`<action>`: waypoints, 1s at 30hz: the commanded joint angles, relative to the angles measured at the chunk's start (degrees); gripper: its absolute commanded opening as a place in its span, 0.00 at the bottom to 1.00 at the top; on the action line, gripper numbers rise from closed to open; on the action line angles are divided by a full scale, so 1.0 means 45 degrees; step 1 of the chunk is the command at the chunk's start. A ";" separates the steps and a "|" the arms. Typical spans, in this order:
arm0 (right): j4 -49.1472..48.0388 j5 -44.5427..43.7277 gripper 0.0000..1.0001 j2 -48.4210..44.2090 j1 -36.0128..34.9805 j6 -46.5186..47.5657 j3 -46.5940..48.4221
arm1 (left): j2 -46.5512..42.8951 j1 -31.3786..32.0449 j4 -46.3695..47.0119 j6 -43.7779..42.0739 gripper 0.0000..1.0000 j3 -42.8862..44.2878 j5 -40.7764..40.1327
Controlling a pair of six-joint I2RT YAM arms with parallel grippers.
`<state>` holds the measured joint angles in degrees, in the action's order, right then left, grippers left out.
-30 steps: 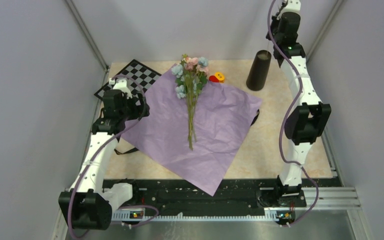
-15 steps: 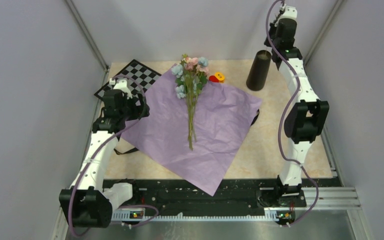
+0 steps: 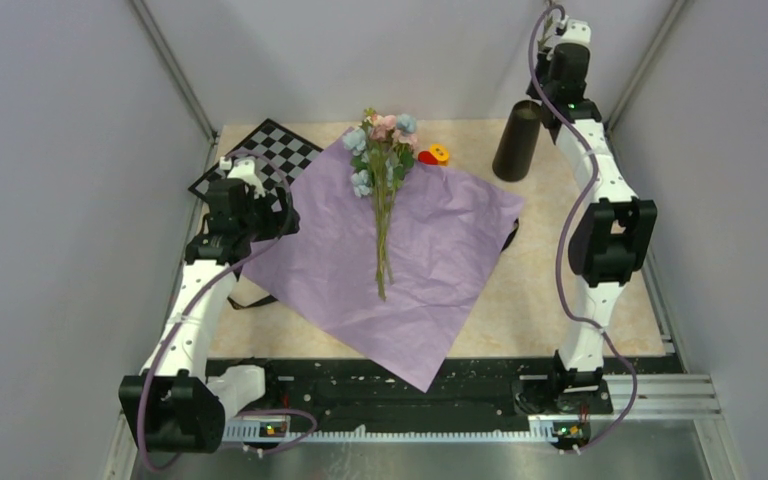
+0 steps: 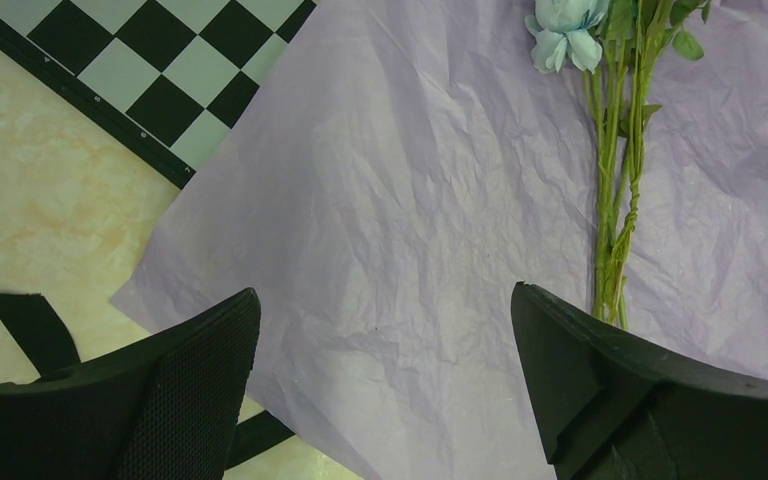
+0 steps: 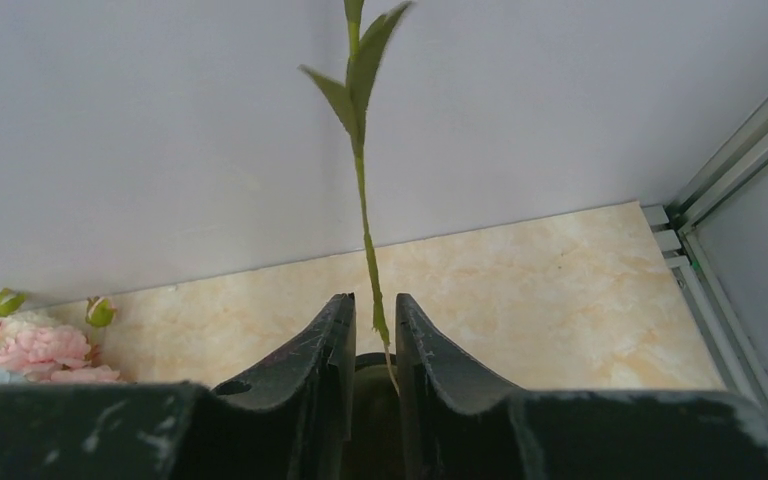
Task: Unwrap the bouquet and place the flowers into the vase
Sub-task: Insert the fake flower into the vase.
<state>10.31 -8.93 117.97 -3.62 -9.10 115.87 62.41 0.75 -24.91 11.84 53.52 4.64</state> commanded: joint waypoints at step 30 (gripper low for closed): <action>-0.1411 0.1140 0.68 -0.4510 0.0099 0.0474 -0.4968 | 0.0214 -0.0088 0.0222 -0.0560 0.99 -0.0105 0.2118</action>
<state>6.55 -5.65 105.12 -3.60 -7.55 96.25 63.61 0.67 -24.93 10.41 53.34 11.33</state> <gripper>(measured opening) 0.656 0.986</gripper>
